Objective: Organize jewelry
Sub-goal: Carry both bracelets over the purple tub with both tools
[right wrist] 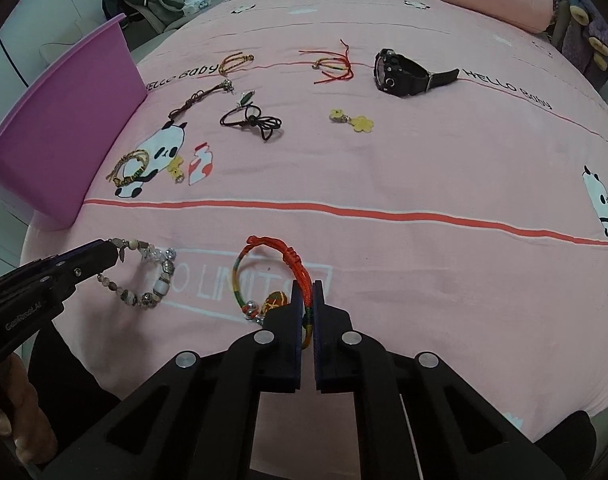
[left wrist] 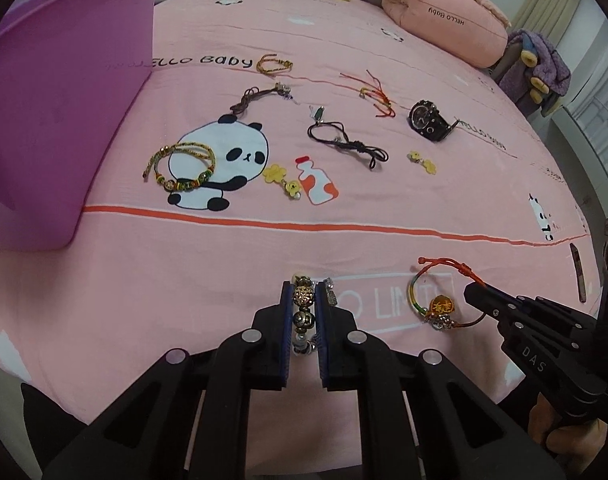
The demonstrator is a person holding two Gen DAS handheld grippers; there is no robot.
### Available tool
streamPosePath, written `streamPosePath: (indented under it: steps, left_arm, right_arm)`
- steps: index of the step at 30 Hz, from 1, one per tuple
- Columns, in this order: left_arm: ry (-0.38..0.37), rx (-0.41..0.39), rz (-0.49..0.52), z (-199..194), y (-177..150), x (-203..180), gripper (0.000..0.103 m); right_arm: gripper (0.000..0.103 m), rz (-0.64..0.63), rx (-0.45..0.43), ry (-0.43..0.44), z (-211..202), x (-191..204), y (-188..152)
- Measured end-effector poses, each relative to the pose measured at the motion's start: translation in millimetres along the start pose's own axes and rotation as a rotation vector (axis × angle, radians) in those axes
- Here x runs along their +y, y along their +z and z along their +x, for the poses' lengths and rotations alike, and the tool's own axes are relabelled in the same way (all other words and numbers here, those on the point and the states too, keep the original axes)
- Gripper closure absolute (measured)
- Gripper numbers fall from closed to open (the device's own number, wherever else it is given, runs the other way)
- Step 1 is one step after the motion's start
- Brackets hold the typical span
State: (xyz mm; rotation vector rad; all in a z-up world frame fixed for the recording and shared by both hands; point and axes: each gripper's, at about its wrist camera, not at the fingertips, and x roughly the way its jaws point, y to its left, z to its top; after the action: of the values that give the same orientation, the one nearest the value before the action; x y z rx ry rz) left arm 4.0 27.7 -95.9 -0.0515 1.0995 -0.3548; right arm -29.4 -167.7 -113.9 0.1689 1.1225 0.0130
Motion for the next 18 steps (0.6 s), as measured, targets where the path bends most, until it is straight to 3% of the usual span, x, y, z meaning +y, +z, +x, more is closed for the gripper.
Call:
streamPosePath:
  steps: [18]
  left_arm:
    - [-0.064,-0.259,-0.007,-107,64,18,0.092]
  right_arm:
    - [0.098,-0.059,-0.183,0.085,-80,63,67]
